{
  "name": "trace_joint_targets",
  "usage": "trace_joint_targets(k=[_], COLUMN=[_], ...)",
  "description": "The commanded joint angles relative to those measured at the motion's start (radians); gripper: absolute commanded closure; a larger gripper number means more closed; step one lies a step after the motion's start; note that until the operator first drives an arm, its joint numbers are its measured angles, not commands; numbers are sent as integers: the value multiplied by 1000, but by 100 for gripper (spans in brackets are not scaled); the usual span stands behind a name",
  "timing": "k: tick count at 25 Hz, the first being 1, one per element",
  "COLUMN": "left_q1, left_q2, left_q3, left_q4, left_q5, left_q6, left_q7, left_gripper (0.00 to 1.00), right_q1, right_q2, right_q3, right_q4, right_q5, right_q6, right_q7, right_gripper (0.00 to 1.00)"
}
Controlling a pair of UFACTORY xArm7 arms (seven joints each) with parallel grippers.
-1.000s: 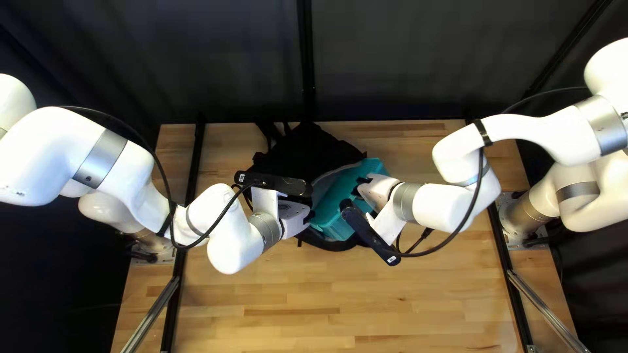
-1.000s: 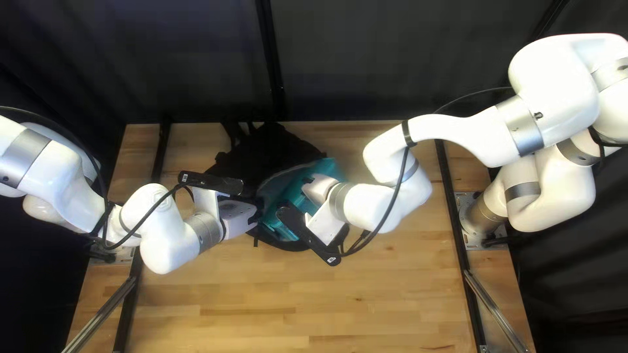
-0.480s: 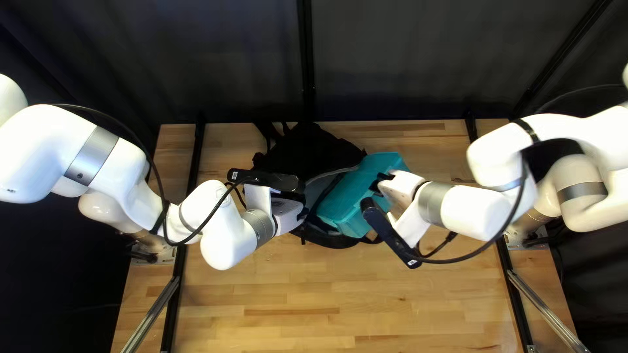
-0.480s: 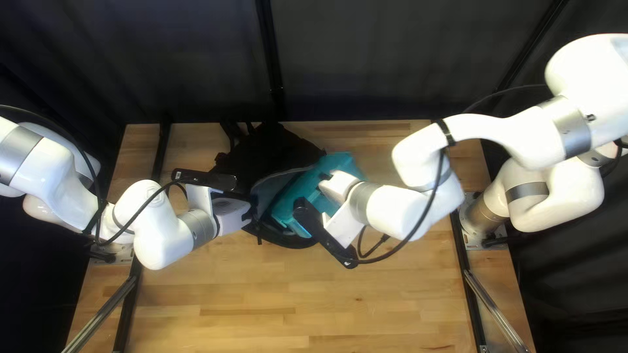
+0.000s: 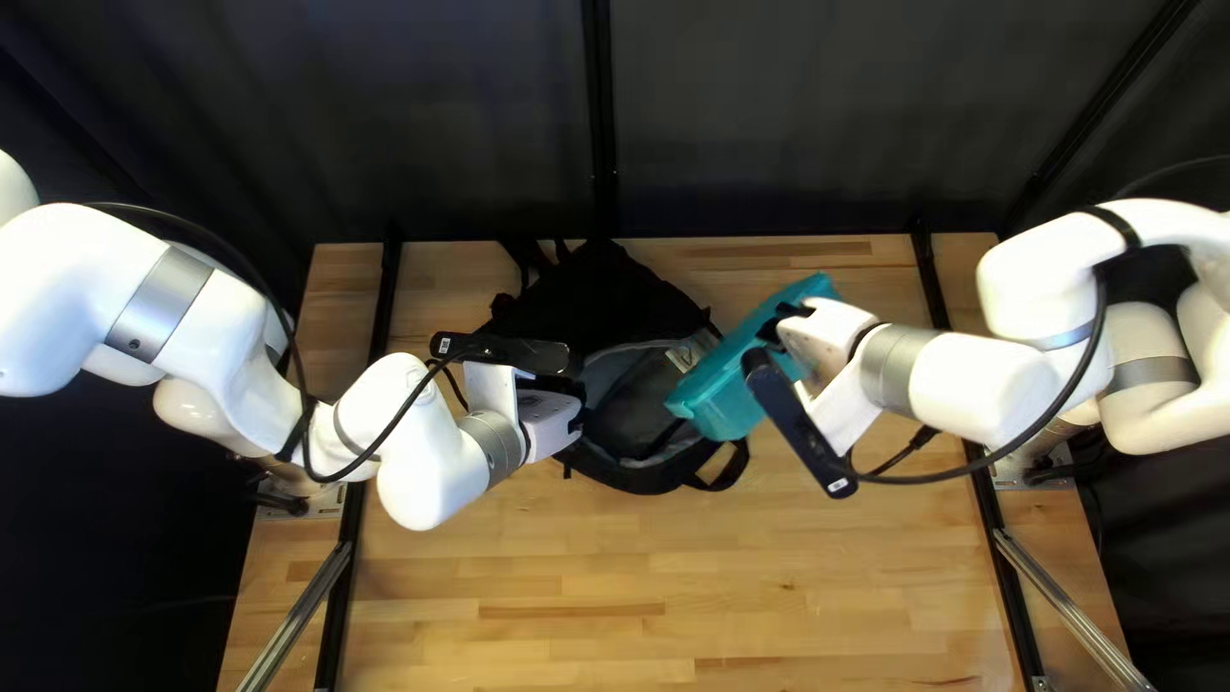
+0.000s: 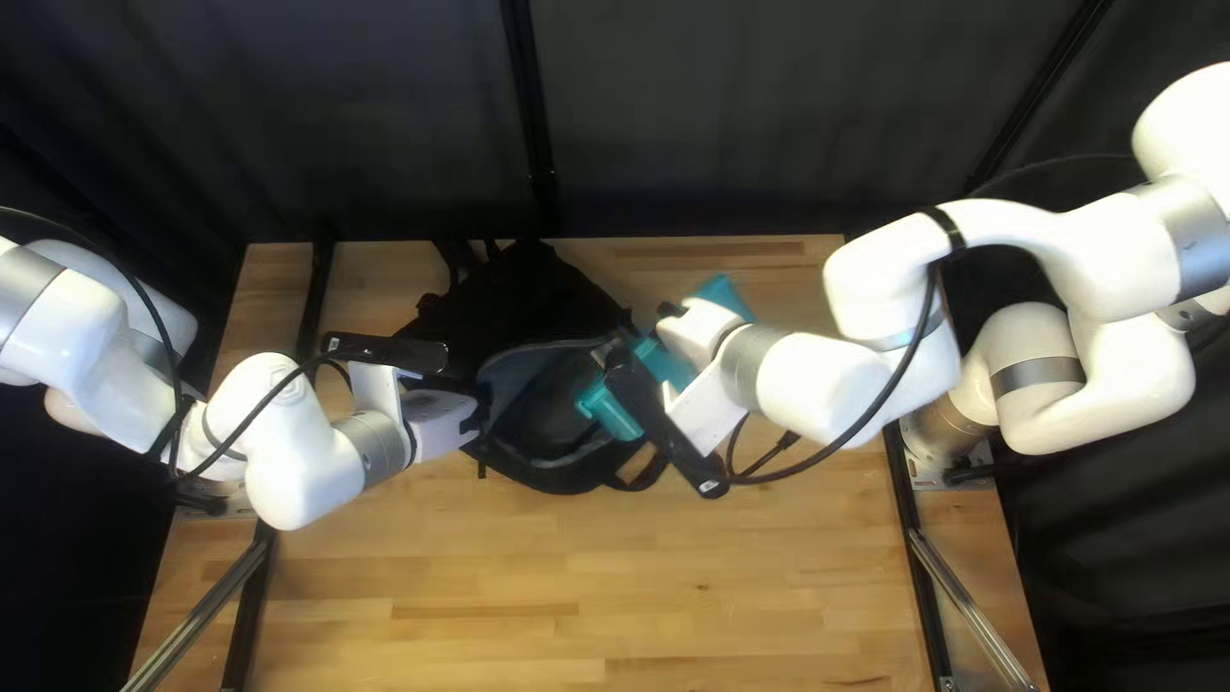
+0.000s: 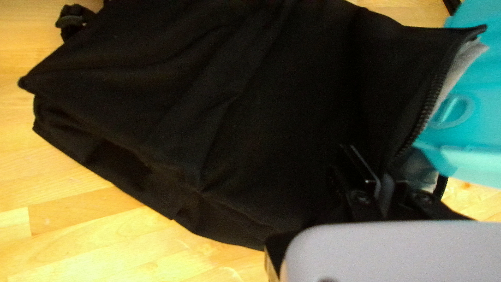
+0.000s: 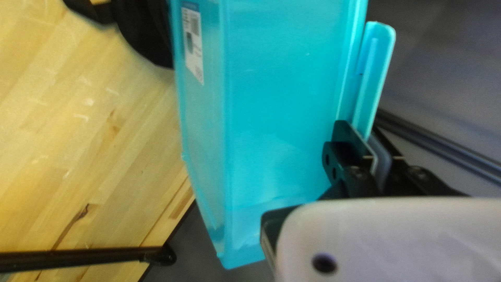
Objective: Remove a lunch box from a kids backpack
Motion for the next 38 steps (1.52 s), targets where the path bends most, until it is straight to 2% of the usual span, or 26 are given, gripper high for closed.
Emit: trace_joint_targets(k=[1,6,10,13,19,26,38], left_q1=[-8,-21,-21,-19,-17,-15,-10], left_q2=[-90,-170,-172,-170,-172,-171,-152], left_q3=[38,55,63,69,68,58,57], left_q4=[-68,-125,-125,-127,-134,-144,-124], left_q5=[-32,-65,-67,-61,-51,-37,-26], left_q6=[-40,-42,-50,-61,-65,-63,-59], left_q7=[71,114,130,134,129,109,116], left_gripper=[100,100,100,100,100,100,100], right_q1=[3,-14,-52,-105,-191,-257,-272], right_q2=[-134,-233,-245,-213,-91,-81,-147], right_q3=[-64,-124,-166,-207,-220,-184,-59], right_q4=[-119,-225,-271,-283,-266,-326,-449], right_q5=[14,-5,-48,-109,-227,-381,-482], right_q6=[-11,-36,-81,-146,-239,-278,-200], right_q7=[-31,-38,-26,0,118,305,517], right_gripper=[100,100,100,100,100,100,100])
